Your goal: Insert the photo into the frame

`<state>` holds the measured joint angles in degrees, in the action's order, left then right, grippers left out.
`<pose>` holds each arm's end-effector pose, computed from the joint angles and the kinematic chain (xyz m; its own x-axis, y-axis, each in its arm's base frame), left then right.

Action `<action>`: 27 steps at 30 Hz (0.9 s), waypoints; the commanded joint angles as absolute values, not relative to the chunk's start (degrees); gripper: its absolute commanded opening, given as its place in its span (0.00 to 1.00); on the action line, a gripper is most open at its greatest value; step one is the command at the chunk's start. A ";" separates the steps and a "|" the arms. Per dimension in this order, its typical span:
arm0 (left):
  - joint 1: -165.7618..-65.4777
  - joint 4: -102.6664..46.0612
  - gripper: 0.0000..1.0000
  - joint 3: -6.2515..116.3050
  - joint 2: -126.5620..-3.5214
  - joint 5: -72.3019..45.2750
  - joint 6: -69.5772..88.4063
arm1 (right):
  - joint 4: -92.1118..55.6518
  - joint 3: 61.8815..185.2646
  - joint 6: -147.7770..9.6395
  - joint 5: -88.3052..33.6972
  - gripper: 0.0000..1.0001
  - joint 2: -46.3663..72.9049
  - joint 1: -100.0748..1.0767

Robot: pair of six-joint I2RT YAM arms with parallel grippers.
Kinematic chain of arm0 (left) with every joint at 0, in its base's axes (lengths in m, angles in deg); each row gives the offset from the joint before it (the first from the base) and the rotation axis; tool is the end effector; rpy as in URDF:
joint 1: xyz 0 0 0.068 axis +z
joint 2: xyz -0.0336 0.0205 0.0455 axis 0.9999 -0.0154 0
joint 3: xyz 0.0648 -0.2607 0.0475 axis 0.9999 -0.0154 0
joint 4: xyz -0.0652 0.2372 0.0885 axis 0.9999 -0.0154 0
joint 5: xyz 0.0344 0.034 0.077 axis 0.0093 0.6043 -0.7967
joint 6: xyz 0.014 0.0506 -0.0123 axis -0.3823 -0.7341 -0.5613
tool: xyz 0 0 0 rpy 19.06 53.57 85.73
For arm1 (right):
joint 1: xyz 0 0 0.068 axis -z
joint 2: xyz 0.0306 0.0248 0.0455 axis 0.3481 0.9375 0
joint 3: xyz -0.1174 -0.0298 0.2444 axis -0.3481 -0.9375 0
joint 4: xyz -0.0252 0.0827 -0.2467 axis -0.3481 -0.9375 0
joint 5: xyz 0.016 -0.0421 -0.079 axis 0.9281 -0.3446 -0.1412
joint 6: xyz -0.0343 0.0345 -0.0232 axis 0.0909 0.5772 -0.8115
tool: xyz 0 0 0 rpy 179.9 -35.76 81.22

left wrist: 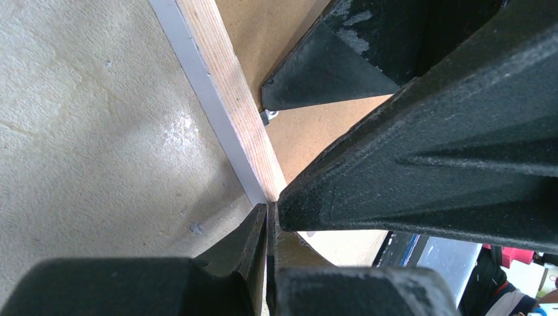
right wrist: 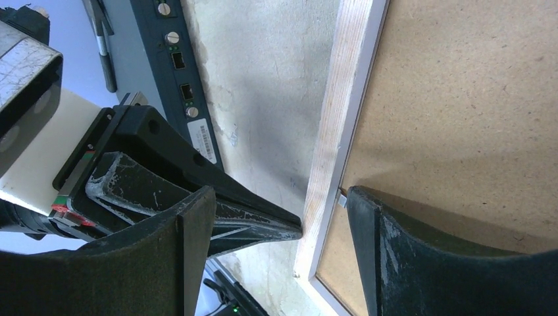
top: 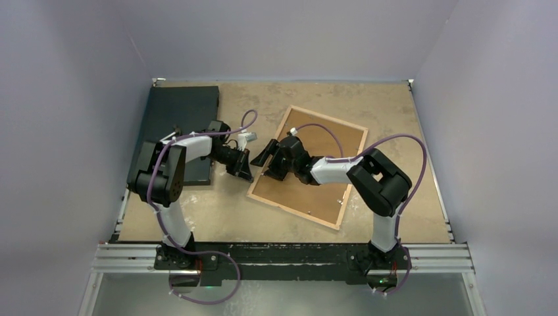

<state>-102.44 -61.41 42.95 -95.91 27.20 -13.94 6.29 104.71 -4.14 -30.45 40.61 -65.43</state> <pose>0.3134 -0.1017 0.1367 -0.8648 0.3424 -0.3673 0.5011 0.5417 -0.6749 0.2802 0.2847 0.1581 -0.8197 0.5189 -0.2427 0.0756 0.5180 0.8521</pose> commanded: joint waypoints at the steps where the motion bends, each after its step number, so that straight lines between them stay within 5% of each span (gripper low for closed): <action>1: -103.72 -60.72 0.00 42.71 -95.57 24.17 -16.88 | 6.03 106.38 -6.14 -30.21 0.75 41.05 -65.55; 8: -103.71 -60.85 0.00 43.05 -95.17 24.17 -16.73 | 5.32 106.28 -5.80 -30.98 0.75 39.04 -65.12; 14: -102.74 -61.18 0.00 44.86 -94.46 23.93 -16.68 | 2.44 105.31 -8.72 -32.66 0.84 31.48 -60.60; 20: -101.72 -61.74 0.00 47.52 -94.88 21.04 -18.83 | -9.53 100.37 -14.07 -40.58 0.99 17.15 -49.78; 27: -101.75 -60.57 0.00 48.59 -95.02 17.60 -20.32 | -21.35 95.76 -21.61 -53.00 0.99 3.27 -32.22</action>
<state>-101.94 -62.04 46.80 -95.63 19.63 -17.80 -11.72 98.37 -15.35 -42.63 7.15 -38.63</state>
